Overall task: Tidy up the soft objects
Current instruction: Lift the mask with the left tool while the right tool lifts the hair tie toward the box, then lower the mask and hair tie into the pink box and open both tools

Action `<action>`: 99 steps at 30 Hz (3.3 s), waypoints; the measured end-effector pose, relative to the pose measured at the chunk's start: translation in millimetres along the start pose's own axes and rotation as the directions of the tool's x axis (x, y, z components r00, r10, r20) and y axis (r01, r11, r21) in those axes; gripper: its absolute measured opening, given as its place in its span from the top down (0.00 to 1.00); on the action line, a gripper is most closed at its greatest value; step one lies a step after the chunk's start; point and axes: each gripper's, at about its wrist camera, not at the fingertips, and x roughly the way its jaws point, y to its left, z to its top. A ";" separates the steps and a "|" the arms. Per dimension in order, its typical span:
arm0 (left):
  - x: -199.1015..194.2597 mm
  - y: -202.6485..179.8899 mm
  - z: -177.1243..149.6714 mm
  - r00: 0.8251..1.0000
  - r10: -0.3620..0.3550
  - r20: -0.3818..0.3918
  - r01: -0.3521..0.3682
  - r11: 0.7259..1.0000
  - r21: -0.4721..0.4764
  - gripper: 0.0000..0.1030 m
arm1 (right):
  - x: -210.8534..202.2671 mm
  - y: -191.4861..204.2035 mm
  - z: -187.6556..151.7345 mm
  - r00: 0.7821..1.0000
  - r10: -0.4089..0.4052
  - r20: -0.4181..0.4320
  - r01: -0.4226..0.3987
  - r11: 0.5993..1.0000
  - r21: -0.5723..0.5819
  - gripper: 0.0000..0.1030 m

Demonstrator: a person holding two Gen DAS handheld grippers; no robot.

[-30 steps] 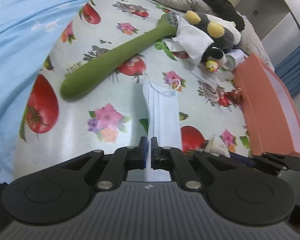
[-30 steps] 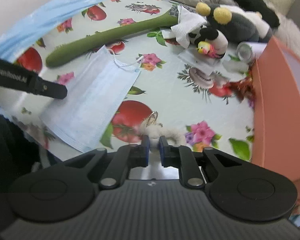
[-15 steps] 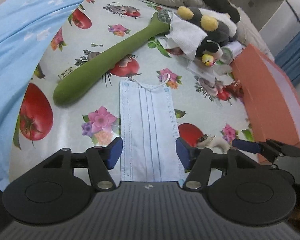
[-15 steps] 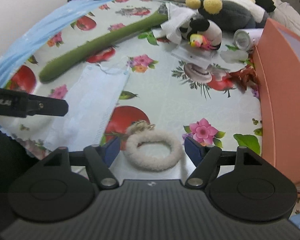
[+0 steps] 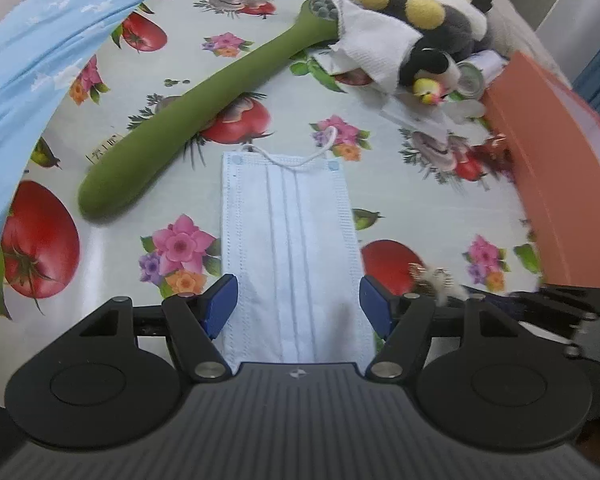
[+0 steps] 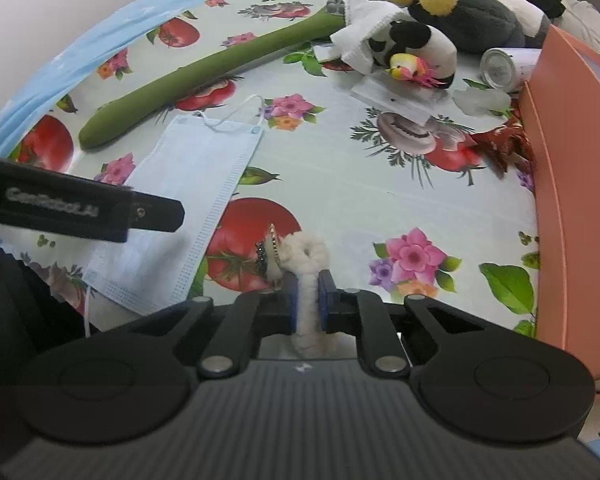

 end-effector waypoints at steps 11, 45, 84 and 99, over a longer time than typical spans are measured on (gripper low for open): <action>17.7 -18.8 1.1 0.995 0.097 -0.002 -0.096 0.989 0.108 0.32 | -10.5 -15.6 -6.3 0.999 -0.048 0.005 0.047 0.997 0.055 0.87; -133.4 -56.1 3.4 0.965 -0.156 0.213 0.136 0.985 0.103 0.96 | -147.9 -21.3 18.9 0.954 -0.110 0.278 0.065 0.984 0.165 0.87; -198.0 -197.5 7.9 0.887 -0.424 0.183 0.346 0.873 0.344 0.96 | -263.5 -92.0 -23.8 0.883 -0.316 0.347 0.168 0.903 0.395 0.87; -123.0 -265.9 50.4 0.896 -0.439 0.073 0.384 0.844 0.374 0.96 | -228.2 -162.4 -25.2 0.892 -0.367 0.265 0.204 0.849 0.488 0.87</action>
